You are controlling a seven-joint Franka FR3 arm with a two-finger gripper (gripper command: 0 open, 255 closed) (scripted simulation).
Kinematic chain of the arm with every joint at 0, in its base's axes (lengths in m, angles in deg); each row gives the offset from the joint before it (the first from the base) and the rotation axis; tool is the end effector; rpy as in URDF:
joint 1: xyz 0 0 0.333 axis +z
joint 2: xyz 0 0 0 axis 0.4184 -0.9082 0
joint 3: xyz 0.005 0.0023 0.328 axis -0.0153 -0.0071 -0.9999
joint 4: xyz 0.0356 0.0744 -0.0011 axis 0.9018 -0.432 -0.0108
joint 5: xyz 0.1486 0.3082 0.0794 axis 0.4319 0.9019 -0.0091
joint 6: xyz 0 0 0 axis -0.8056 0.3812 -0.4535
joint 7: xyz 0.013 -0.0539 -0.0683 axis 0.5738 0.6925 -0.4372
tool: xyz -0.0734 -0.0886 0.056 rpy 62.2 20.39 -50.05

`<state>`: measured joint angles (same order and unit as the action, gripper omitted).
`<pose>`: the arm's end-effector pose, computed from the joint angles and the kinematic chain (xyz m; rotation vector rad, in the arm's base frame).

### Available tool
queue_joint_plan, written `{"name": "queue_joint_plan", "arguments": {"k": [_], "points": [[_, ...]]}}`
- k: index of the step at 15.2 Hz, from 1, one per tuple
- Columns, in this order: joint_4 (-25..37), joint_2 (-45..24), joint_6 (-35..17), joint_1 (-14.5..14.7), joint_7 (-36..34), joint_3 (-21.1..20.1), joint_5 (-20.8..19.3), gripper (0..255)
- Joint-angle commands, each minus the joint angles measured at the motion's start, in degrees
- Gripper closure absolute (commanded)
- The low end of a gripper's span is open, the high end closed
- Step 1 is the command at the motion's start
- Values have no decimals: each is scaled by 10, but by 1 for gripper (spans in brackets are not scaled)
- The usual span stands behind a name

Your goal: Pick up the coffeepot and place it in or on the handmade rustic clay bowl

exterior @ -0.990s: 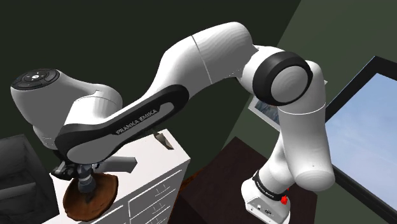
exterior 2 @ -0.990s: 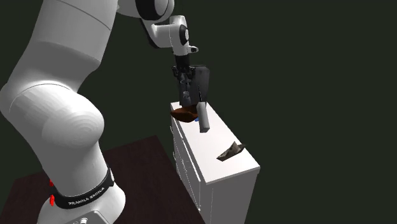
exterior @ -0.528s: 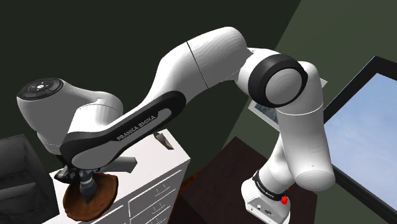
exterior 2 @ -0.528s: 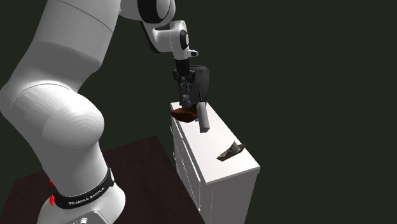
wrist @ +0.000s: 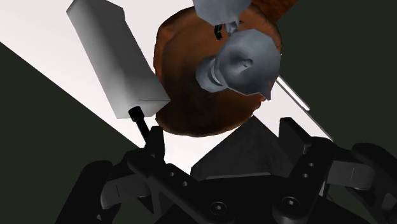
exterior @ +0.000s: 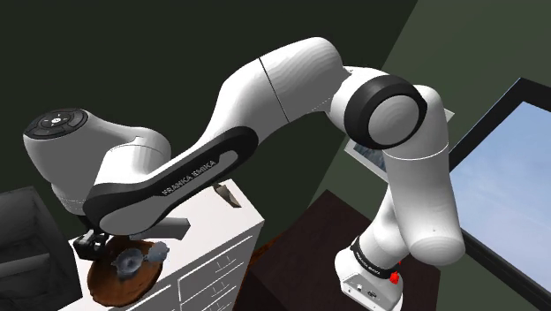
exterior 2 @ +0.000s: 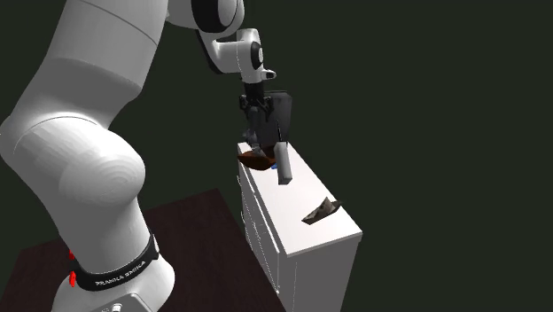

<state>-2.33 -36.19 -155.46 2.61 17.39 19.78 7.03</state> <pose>0.4886 0.4530 0.2801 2.9232 0.9582 0.0729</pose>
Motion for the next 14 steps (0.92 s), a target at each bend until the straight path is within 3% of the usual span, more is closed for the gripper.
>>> {"name": "queue_joint_plan", "arguments": {"k": [1, 6, 14], "points": [[0, 0, 0, 0, 0, 0, 0, 0], [13, 39, 50, -4, 10, -13, 18, 0], [13, 39, 50, -4, 10, -12, 18, 0]]}}
